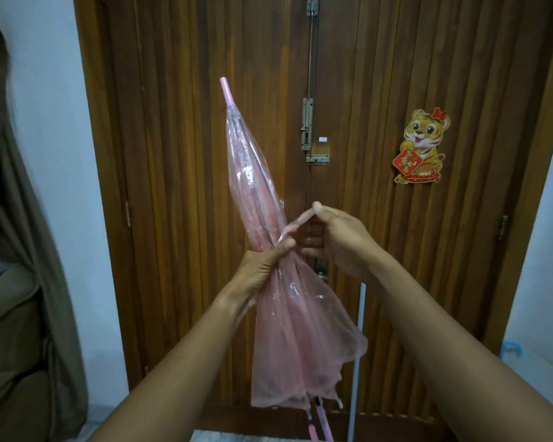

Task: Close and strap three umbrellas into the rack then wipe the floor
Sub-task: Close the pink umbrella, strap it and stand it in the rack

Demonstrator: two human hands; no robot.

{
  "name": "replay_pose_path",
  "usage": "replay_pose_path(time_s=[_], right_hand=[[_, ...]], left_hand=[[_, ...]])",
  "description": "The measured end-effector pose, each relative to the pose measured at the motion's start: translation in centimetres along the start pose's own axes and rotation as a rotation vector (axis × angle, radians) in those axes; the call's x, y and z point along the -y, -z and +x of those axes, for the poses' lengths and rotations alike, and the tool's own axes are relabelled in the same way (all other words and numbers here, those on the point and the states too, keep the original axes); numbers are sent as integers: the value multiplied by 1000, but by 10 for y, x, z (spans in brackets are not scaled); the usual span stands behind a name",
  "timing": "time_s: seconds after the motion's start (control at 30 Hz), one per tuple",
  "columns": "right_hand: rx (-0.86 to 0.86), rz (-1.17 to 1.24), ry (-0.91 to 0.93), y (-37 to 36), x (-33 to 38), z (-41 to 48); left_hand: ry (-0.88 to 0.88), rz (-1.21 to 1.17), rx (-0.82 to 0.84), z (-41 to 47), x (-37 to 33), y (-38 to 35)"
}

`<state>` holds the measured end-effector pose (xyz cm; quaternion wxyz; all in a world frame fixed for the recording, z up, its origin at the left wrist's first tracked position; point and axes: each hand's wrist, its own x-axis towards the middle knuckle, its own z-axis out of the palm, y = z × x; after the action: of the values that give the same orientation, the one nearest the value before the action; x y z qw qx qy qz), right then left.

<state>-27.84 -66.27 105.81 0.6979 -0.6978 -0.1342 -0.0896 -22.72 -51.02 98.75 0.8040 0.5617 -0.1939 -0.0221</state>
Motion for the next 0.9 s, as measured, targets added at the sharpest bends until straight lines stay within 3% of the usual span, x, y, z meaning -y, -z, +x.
replay_pose_path(time_s=[0.13,0.23,0.33,0.4,0.47,0.63,0.73,0.9], right_hand=[[-77,145,-55,10,-11,1],[-139,82,-73,27,-26,1],[-93,-289,-143,46,-45,-3],[56,-638,-245,56,-59,-4],[201,-771,-306,59,-69,-5],[207,-547,-14,30,-65,-5],[150,-648,155,15,-65,-1],[-27,-784,233,5,-71,-3]], left_hand=[[52,-169,-39,4,2,13],[30,-264,-152,5,1,24],[-21,-296,-229,7,-2,36],[-54,-272,-288,9,-3,40],[-78,-197,-352,12,-2,38],[-163,-27,-410,16,4,19],[-228,31,-384,16,5,12],[-242,0,-426,17,-1,5]])
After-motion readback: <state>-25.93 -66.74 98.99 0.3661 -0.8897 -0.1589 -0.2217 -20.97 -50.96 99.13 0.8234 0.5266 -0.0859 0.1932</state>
